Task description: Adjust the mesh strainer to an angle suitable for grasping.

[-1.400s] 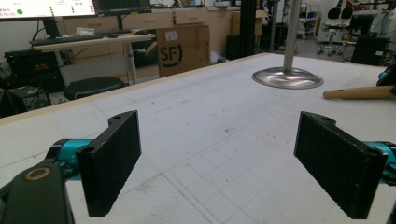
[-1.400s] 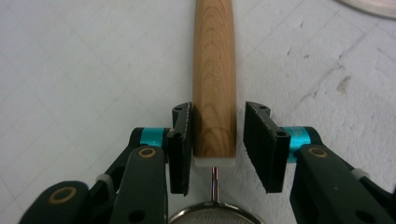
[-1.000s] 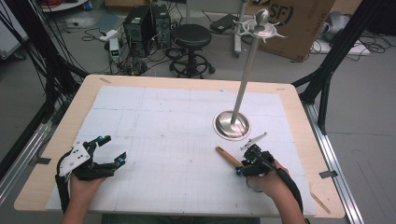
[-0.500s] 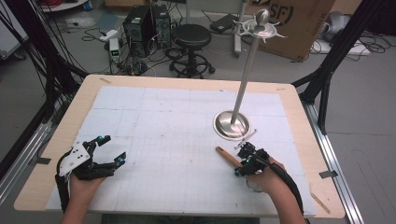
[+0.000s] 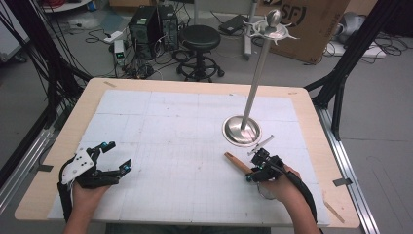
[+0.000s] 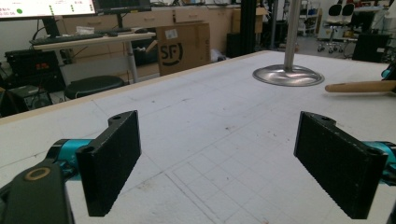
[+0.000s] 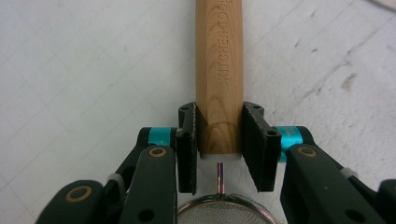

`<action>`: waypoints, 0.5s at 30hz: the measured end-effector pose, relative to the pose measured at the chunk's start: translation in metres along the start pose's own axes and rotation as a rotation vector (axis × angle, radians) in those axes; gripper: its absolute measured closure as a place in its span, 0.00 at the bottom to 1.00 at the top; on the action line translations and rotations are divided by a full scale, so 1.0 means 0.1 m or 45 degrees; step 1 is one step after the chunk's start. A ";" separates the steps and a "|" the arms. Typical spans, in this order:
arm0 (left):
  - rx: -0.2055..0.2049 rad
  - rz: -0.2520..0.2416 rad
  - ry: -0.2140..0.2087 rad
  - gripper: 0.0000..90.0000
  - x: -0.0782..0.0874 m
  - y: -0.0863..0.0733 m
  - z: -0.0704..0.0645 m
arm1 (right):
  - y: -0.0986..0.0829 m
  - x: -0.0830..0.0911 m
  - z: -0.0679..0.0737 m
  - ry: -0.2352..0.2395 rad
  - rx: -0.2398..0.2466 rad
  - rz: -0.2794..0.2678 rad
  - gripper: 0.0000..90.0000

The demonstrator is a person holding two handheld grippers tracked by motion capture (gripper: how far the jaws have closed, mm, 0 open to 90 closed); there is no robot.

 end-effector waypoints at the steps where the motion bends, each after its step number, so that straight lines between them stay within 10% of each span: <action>1: 0.001 -0.002 0.002 0.17 0.00 0.00 0.00 | 0.00 0.00 -0.01 -0.001 -0.005 -0.024 0.76; 15: 0.001 -0.008 0.002 0.17 -0.01 0.00 0.01 | 0.22 0.36 -0.11 -0.025 -0.092 -0.463 0.76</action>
Point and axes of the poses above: each handheld gripper's, and its own axes: x roughly backward along the jaws, y roughly out of its top, z roughly to its left, the point moved 9 cm from there along -x, roughly forward along the jaws, and after that the axes turned 14 degrees about -y, right-handed, at the moved point
